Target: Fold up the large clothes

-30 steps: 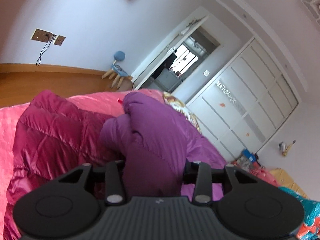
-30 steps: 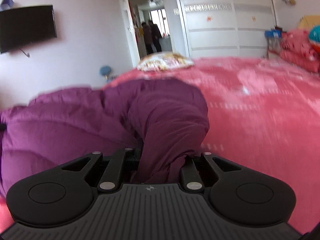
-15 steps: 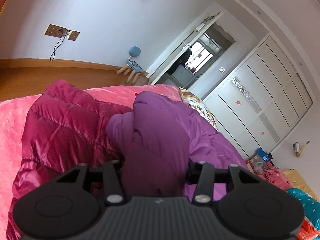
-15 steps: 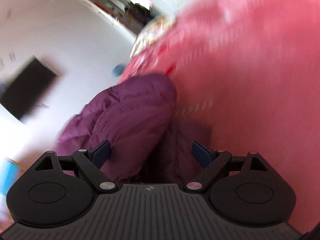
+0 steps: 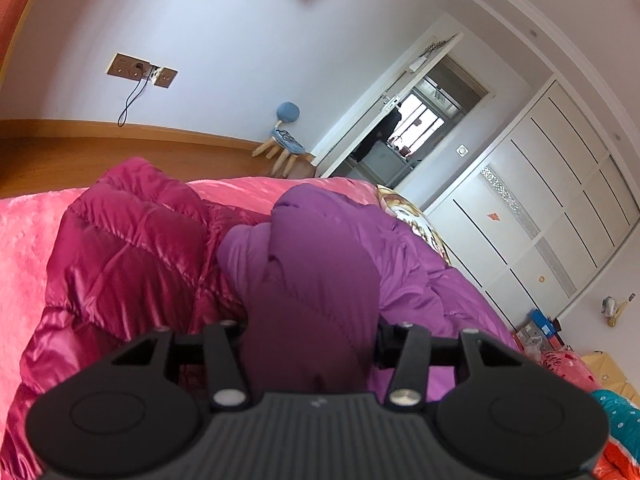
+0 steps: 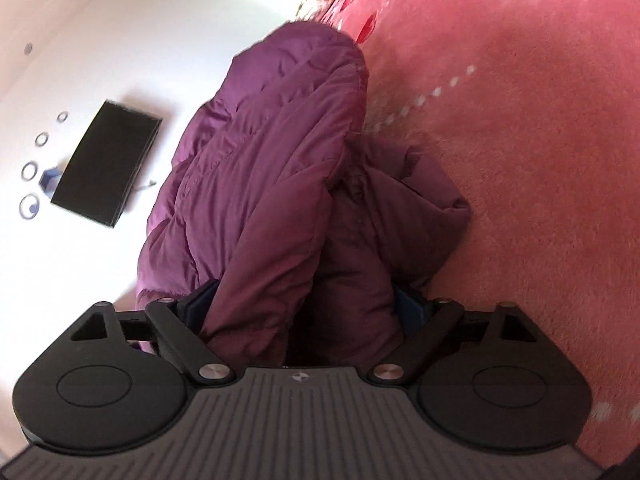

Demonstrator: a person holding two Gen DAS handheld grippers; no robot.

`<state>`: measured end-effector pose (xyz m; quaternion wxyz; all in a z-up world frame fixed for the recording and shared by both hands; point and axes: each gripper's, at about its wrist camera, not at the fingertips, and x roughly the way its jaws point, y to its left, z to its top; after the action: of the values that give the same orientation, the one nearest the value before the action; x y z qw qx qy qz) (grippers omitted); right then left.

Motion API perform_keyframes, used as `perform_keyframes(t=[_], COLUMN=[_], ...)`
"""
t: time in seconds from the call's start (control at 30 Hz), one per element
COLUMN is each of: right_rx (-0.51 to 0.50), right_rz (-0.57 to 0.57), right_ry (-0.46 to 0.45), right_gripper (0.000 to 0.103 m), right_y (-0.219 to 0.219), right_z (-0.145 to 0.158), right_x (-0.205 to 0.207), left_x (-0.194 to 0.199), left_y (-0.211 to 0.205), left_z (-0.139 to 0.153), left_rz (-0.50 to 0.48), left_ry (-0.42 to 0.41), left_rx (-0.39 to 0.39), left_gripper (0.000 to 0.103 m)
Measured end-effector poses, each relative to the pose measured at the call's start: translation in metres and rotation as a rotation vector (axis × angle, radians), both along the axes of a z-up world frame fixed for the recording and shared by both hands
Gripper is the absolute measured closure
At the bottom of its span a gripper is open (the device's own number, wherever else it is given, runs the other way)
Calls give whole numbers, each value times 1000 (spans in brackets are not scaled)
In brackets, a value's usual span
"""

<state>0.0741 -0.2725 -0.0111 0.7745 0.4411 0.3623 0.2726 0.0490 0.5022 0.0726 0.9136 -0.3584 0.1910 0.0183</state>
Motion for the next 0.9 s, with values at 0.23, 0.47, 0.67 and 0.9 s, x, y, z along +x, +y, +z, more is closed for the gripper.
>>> perform_keyframes(t=[0.23, 0.47, 0.67, 0.9], right_rx=[-251, -346, -391, -428], right_rz=[-68, -63, -31, -38], right_ry=[-162, -367, -541, -633], right_gripper=[68, 77, 79, 79], right_y=[32, 68, 107, 142], right_z=[76, 146, 208, 224], right_x=[-29, -13, 2, 44], left_x=[-9, -27, -47, -55], left_y=[-6, -8, -7, 8], left_z=[12, 37, 66, 61], left_rz=[10, 20, 60, 163], left_ry=[-31, -154, -301, -343], left_rx=[20, 22, 41, 47], left_gripper=[62, 65, 66, 66])
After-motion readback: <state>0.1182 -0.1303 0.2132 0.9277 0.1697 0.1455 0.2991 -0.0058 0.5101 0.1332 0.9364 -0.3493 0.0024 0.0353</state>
